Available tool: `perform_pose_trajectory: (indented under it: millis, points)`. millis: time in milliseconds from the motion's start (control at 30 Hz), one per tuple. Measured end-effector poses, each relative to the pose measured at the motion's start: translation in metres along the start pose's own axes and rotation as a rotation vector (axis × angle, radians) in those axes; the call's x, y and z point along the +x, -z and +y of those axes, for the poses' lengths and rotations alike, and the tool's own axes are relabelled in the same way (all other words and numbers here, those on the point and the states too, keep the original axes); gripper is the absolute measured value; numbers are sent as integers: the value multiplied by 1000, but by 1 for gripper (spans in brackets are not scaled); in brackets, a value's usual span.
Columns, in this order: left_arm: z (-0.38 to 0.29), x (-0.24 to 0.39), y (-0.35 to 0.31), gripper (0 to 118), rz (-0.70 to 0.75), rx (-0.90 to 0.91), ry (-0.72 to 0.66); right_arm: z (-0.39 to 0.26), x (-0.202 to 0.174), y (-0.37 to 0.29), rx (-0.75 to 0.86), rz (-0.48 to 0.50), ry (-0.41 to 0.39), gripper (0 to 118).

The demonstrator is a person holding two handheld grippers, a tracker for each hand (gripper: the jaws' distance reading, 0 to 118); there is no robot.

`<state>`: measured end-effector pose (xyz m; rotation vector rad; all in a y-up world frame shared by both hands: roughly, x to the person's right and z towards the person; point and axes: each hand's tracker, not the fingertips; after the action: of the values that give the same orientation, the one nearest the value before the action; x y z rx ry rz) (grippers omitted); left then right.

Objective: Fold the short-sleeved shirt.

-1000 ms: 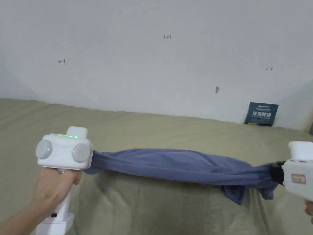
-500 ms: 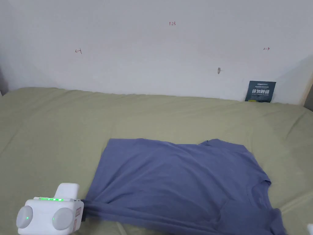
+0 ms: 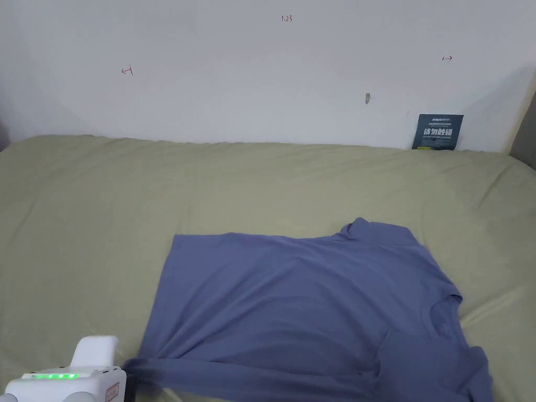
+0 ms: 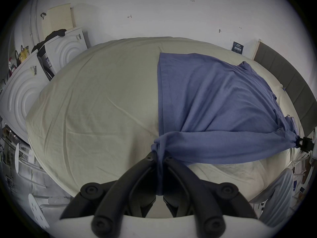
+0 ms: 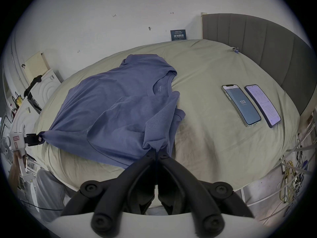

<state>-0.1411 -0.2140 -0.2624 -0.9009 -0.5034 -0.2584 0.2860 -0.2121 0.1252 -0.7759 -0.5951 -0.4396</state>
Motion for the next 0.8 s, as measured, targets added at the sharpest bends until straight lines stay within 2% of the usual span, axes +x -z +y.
perform_pose_trajectory:
  millis: [33,67,100,133,167,233,400,433,467,500,533,567,600,700,800]
  points:
    - [0,3,-6,7,-3,-1,2,1,1,1,-15,15,11,16]
    - [0,5,-7,29,-6,-4,13,2,-4,-2,-15,14,19,43]
    - [0,7,-10,68,-17,0,24,3,-8,-6,4,-13,37,81]
    - [0,10,-12,111,-13,2,34,4,-11,-8,13,-23,38,117]
    - [0,10,-9,118,5,-18,43,4,-12,-9,14,-12,36,118]
    - [-4,12,-20,118,4,19,40,2,-15,-14,67,-10,53,118]
    - [-9,23,-51,118,12,180,8,2,-28,-14,108,-15,-25,118]
    - [-11,25,-56,116,3,166,-8,1,-32,-16,128,-17,-35,118]
    - [-15,26,-62,107,4,168,-22,6,-51,-38,150,3,-68,118]
    - [-21,27,-73,77,-21,250,-55,5,-61,-51,191,10,-66,110]
    - [-28,28,-84,11,-42,304,-46,1,-68,-59,238,27,-65,75]
    - [-31,34,-94,0,-50,300,-41,-3,-75,-66,268,5,-69,30]
    - [-34,37,-102,0,-34,370,-56,-13,-72,-56,280,-13,-69,1]
    - [-48,44,-116,0,-55,337,-64,-26,-74,-61,311,41,-44,1]
    - [-60,45,-123,0,-22,347,-27,-41,-93,-75,366,15,-107,1]
